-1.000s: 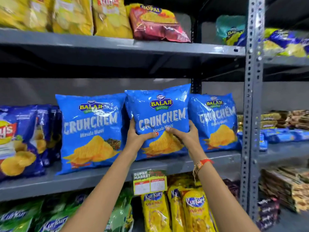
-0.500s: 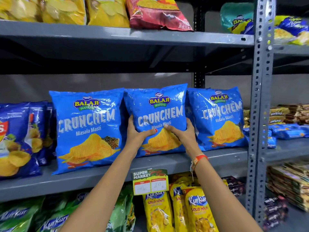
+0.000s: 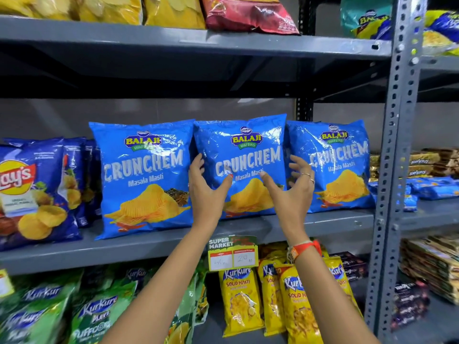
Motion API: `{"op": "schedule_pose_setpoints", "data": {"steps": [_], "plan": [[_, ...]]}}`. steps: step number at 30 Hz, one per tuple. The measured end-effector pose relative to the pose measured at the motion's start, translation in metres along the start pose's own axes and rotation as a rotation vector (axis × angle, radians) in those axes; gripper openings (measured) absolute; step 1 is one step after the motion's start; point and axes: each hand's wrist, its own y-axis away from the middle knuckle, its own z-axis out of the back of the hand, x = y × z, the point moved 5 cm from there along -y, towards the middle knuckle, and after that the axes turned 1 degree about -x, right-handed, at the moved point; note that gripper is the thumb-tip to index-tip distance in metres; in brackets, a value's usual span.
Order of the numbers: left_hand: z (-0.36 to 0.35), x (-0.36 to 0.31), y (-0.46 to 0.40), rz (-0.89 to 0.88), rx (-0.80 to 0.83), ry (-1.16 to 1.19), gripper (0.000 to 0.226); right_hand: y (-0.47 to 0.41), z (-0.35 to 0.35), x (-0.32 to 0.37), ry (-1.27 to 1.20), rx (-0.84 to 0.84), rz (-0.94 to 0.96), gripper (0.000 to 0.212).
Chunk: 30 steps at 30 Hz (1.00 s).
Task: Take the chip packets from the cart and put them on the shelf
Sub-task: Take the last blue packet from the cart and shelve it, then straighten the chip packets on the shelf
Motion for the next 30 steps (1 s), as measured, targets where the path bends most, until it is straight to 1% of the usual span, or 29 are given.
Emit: {"op": "schedule_pose_setpoints", "data": {"steps": [2,3,5,9,12,15,16,18,21,23,25,26,30], "plan": [[0.017,-0.020,0.011,-0.126,-0.083,-0.004,0.058,0.015,-0.001,0.019,-0.070,-0.019,0.019,0.051],[0.030,-0.028,0.015,-0.177,-0.121,-0.009,0.051,0.024,-0.006,0.030,-0.103,0.001,0.027,0.047],[0.060,-0.041,0.020,-0.242,-0.190,-0.017,0.039,0.044,-0.023,0.050,-0.164,0.075,0.038,0.043],[0.143,-0.051,0.014,-0.314,-0.359,-0.068,0.028,0.089,-0.072,0.085,-0.287,0.271,0.027,0.038],[0.213,-0.040,0.005,-0.254,-0.484,-0.090,0.025,0.127,-0.118,0.106,-0.349,0.414,-0.017,0.040],[0.278,-0.012,-0.005,-0.118,-0.555,-0.199,0.036,0.165,-0.166,0.128,-0.351,0.577,-0.027,0.044],[0.295,0.000,-0.009,-0.058,-0.547,-0.246,0.042,0.176,-0.182,0.134,-0.338,0.629,-0.027,0.044],[0.320,0.018,-0.016,0.038,-0.480,-0.310,0.054,0.197,-0.210,0.145,-0.290,0.727,-0.025,0.049],[0.340,0.041,-0.028,0.185,-0.336,-0.357,0.071,0.224,-0.247,0.153,-0.170,0.879,0.004,0.067],[0.346,0.055,-0.033,0.268,-0.233,-0.356,0.084,0.237,-0.263,0.153,-0.103,0.939,0.010,0.074],[0.350,0.065,-0.037,0.296,-0.164,-0.374,0.101,0.243,-0.269,0.150,-0.066,0.935,0.003,0.073],[0.353,0.072,-0.039,0.302,-0.146,-0.388,0.104,0.245,-0.271,0.149,-0.053,0.917,-0.004,0.070],[0.361,0.071,-0.043,0.275,-0.163,-0.446,0.097,0.251,-0.275,0.148,-0.014,0.856,-0.009,0.064]]}}
